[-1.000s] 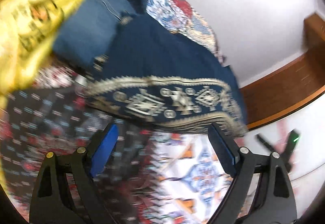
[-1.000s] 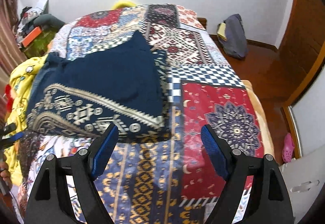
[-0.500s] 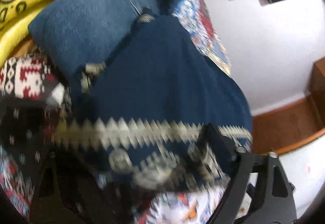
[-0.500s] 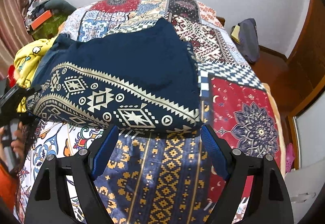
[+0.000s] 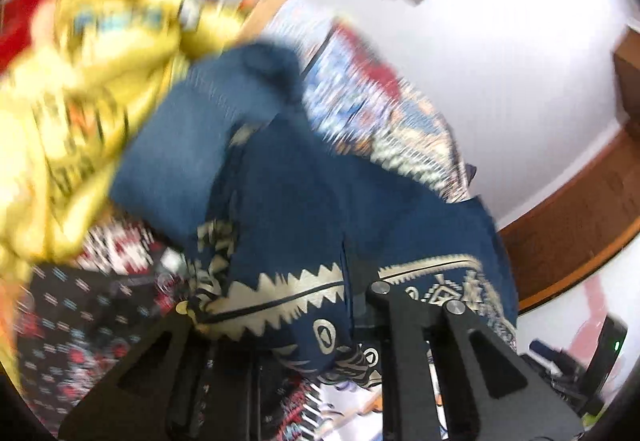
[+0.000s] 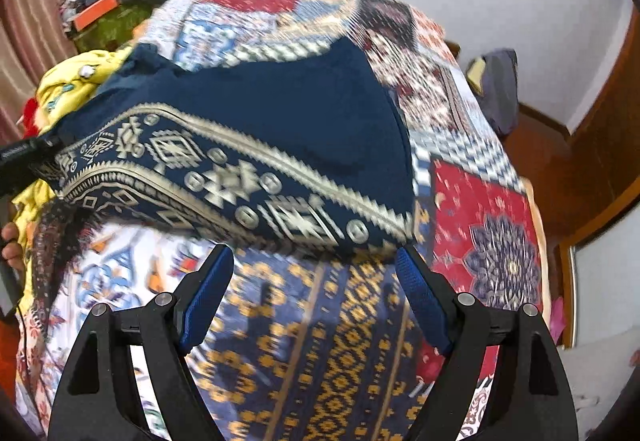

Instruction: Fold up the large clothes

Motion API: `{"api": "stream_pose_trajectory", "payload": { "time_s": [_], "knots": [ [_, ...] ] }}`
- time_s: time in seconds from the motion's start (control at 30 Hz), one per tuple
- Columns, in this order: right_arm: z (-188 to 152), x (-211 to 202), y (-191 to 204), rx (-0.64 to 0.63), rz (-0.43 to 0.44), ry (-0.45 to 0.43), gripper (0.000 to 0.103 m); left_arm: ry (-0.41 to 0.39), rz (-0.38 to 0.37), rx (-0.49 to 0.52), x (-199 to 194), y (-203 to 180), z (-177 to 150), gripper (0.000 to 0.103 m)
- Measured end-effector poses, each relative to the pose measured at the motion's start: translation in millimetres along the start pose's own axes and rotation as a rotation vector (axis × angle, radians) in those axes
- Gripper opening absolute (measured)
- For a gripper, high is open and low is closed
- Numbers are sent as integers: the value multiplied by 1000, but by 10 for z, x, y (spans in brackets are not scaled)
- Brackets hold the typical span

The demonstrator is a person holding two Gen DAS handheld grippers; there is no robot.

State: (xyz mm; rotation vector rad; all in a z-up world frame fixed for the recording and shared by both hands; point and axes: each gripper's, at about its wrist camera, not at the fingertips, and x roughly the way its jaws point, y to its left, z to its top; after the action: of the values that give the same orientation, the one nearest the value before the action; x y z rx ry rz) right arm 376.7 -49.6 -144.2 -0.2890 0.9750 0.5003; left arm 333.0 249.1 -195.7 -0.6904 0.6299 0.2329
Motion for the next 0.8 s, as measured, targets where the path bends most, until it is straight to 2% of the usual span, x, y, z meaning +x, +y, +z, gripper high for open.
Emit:
{"api": "stream_pose_trajectory", "payload": {
  "time_s": [0.1, 0.2, 0.33, 0.5, 0.6, 0.7, 0.8],
  "knots": [
    [171, -92, 247, -35, 33, -29, 81, -88, 14, 93, -331, -232, 91, 16],
    [365, -93, 561, -60, 107, -42, 81, -161, 67, 226, -636, -400, 91, 16],
    [574, 106, 1003, -86, 202, -17, 81, -211, 109, 300, -896, -328, 82, 16],
    [626, 584, 1439, -100, 297, 79, 81, -180, 137, 310, -770, -182, 112, 16],
    [525, 878, 1526, -102, 313, 130, 83, -145, 136, 287, -624, -121, 82, 16],
    [450, 902, 1503, -115, 323, 101, 84, -123, 119, 297, -502, -196, 72, 16],
    [404, 772, 1456, -140, 318, 98, 84, -120, 107, 359, -418, -481, 92, 16]
  ]
}}
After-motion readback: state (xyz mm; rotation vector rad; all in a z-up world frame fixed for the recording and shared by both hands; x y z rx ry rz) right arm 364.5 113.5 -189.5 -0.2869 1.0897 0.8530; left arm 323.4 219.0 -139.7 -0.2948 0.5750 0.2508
